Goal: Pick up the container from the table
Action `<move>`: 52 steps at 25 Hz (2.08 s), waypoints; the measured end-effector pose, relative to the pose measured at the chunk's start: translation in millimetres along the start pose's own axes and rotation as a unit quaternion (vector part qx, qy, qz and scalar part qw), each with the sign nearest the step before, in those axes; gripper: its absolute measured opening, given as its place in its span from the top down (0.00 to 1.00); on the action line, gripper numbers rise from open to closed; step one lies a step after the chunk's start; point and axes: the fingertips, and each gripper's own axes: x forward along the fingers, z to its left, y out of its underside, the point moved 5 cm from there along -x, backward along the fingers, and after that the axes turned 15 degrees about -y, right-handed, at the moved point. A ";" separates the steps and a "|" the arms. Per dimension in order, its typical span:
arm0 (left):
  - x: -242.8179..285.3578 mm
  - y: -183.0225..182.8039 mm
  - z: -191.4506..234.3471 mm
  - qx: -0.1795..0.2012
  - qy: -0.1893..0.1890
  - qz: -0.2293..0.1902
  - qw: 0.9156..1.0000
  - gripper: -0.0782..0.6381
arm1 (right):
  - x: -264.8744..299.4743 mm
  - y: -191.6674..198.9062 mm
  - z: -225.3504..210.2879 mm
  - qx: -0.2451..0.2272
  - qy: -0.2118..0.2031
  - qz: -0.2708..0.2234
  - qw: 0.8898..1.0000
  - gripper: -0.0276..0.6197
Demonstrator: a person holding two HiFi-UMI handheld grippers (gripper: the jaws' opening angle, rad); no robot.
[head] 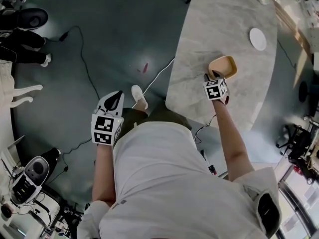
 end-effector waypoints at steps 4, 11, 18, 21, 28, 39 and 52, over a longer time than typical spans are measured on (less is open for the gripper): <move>3.4 0.6 0.8 -0.009 0.000 0.002 1.000 0.89 | 5.5 0.1 -4.9 -0.018 0.008 0.029 0.999 0.76; 5.7 3.8 3.0 -0.011 0.005 -0.005 1.000 0.89 | -1.1 1.1 -2.5 -0.018 0.005 0.042 0.999 0.91; 13.6 -3.4 7.7 -0.007 0.022 -0.018 1.000 0.89 | -21.4 -12.2 10.1 -0.005 0.000 0.015 1.000 0.92; 18.6 -6.6 10.9 -0.003 0.035 -0.027 0.999 0.89 | -35.0 -21.4 19.4 0.001 0.002 0.000 1.000 0.92; 32.3 -23.5 10.6 0.015 0.073 -0.055 0.996 0.89 | -77.2 -49.9 51.3 0.011 -0.013 -0.068 0.998 0.92; 44.2 -79.4 -0.3 0.046 0.140 -0.123 0.981 0.89 | -160.1 -91.3 102.4 0.027 0.001 -0.182 0.983 0.92; 28.7 -152.6 -38.2 0.088 0.226 -0.221 0.945 0.89 | -251.8 -111.3 146.3 0.011 0.038 -0.316 0.948 0.92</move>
